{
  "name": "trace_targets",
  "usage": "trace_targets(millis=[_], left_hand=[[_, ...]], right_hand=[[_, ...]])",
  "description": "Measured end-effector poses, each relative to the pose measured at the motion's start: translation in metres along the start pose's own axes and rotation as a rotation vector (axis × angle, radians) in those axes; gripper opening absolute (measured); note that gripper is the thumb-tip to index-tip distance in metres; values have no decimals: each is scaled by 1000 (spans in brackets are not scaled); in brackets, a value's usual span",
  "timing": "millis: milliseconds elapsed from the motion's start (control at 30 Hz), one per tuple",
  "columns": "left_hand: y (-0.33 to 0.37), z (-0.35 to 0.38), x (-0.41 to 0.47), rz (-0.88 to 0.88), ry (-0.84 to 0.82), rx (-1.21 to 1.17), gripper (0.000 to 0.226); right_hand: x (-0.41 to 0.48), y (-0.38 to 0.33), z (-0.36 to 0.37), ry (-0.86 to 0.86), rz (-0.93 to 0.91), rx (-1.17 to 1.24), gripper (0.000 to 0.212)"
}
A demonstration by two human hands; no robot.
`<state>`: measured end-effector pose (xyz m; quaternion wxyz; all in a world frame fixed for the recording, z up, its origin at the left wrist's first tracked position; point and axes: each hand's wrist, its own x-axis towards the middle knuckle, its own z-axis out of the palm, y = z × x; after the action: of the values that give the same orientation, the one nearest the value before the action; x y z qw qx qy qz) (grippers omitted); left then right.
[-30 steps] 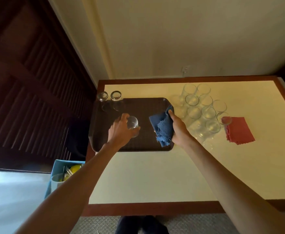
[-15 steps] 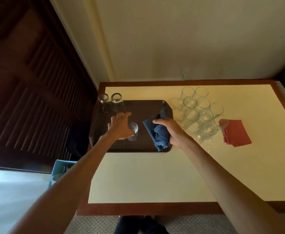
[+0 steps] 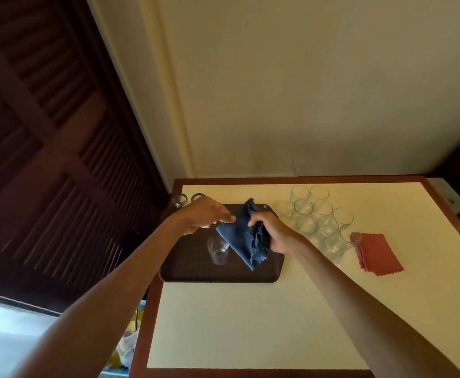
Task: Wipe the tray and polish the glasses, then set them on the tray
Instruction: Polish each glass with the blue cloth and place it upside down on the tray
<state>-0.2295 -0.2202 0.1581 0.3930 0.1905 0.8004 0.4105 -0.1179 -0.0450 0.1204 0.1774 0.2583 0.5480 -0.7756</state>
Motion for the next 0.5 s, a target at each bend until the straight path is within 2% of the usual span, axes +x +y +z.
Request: trace_targets(millis=[67, 133, 200, 300, 433, 500], left_hand=[[6, -9, -4, 1, 7, 9, 16], [11, -19, -6, -16, 2, 2, 15], [15, -29, -10, -11, -5, 11, 13], [18, -41, -12, 13, -14, -9, 12], [25, -53, -16, -2, -25, -74, 6], [28, -56, -18, -16, -45, -137, 18]], right_hand=[[0, -9, 1, -4, -30, -34, 16], [1, -15, -1, 36, -63, -89, 6], [-1, -23, -4, 77, -94, -152, 6], [-2, -33, -7, 19, -111, -227, 25], [-2, -44, -5, -4, -189, -246, 30], [-2, -52, -3, -20, -243, -223, 36]])
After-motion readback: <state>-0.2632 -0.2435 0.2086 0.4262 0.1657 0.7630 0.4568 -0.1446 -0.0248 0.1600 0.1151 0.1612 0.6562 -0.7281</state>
